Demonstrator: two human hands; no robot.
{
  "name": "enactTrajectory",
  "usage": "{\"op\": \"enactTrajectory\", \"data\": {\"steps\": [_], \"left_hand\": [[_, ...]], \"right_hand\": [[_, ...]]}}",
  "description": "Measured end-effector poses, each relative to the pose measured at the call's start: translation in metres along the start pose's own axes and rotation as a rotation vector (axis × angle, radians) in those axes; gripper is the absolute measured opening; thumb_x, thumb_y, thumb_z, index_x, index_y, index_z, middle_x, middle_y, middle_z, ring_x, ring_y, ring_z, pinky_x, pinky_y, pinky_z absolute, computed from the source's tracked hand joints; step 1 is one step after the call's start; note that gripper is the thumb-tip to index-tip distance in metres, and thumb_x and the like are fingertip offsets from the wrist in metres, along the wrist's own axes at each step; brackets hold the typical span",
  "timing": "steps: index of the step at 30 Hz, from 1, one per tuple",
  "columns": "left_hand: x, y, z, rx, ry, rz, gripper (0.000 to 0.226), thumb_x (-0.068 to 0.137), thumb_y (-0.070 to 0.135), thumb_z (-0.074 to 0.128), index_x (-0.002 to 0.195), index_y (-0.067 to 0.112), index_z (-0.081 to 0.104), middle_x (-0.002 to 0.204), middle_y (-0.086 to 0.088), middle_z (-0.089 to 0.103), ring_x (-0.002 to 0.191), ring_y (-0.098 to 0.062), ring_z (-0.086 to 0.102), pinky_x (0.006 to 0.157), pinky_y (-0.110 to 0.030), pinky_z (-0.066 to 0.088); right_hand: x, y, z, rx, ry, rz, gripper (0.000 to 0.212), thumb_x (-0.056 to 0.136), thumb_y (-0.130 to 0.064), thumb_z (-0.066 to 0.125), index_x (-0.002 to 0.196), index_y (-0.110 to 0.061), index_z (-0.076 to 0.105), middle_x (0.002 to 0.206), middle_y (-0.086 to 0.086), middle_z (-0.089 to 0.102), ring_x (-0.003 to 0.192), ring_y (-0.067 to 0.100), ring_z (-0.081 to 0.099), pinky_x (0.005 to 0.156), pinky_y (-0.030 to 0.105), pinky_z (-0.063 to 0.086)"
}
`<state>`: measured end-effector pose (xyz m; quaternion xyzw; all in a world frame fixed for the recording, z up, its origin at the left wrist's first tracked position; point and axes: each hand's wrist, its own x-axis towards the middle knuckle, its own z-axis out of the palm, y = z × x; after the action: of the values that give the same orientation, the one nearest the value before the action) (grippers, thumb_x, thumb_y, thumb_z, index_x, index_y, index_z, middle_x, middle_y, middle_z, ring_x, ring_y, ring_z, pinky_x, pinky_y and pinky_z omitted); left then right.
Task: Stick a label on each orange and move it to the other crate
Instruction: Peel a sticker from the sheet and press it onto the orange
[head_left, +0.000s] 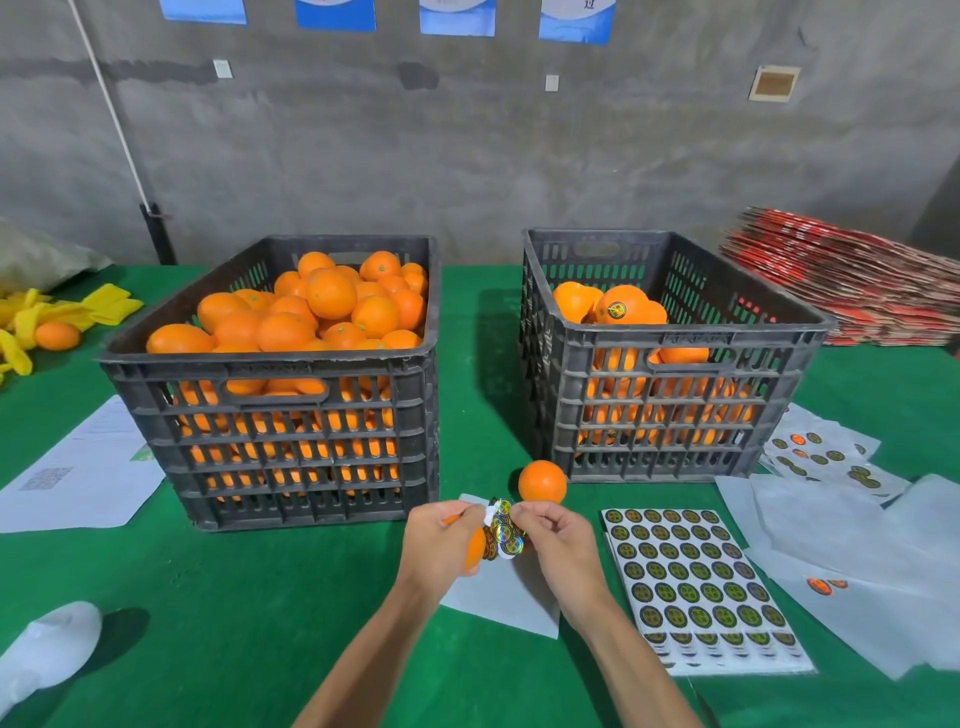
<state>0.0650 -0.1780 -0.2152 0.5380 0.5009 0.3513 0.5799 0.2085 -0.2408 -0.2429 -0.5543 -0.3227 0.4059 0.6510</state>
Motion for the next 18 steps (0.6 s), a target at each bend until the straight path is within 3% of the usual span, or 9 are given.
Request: {"op": "enactTrajectory", "data": {"steps": [5, 8, 14, 18], "left_hand": [[-0.002, -0.0028, -0.0006, -0.026, 0.014, -0.064, 0.016, 0.093, 0.022, 0.075, 0.077, 0.02, 0.08, 0.088, -0.006, 0.076, 0.077, -0.023, 0.071, 0.052, -0.03, 0.059], [-0.0038, -0.0019, -0.0013, -0.018, 0.021, -0.055, 0.013, 0.093, 0.023, 0.075, 0.081, 0.02, 0.079, 0.092, -0.004, 0.074, 0.082, -0.023, 0.071, 0.052, -0.029, 0.058], [-0.0046, -0.001, -0.002, 0.015, 0.007, -0.007, 0.024, 0.095, 0.023, 0.073, 0.071, 0.021, 0.08, 0.075, -0.004, 0.075, 0.067, -0.018, 0.067, 0.056, -0.033, 0.061], [-0.0036, -0.003, -0.002, 0.156, -0.068, 0.126, 0.03, 0.1, 0.034, 0.066, 0.08, 0.016, 0.08, 0.074, -0.022, 0.065, 0.061, -0.019, 0.055, 0.055, -0.038, 0.059]], "right_hand": [[0.0016, 0.0032, -0.0002, 0.004, 0.015, 0.037, 0.008, 0.094, -0.009, 0.071, 0.094, -0.003, 0.077, 0.088, 0.014, 0.078, 0.078, 0.016, 0.07, 0.076, 0.024, 0.057], [0.0016, 0.0021, -0.0007, 0.024, -0.004, 0.04, 0.008, 0.094, -0.009, 0.071, 0.093, -0.004, 0.077, 0.087, 0.015, 0.078, 0.076, 0.016, 0.071, 0.072, 0.022, 0.057], [0.0009, 0.0019, -0.002, -0.002, -0.012, 0.009, 0.007, 0.094, -0.013, 0.072, 0.092, -0.011, 0.079, 0.09, 0.014, 0.078, 0.081, 0.02, 0.072, 0.081, 0.03, 0.059], [0.0019, 0.0043, -0.0033, -0.102, 0.008, -0.006, 0.008, 0.095, -0.015, 0.071, 0.094, -0.013, 0.079, 0.089, 0.01, 0.078, 0.083, 0.02, 0.071, 0.083, 0.033, 0.058]]}}
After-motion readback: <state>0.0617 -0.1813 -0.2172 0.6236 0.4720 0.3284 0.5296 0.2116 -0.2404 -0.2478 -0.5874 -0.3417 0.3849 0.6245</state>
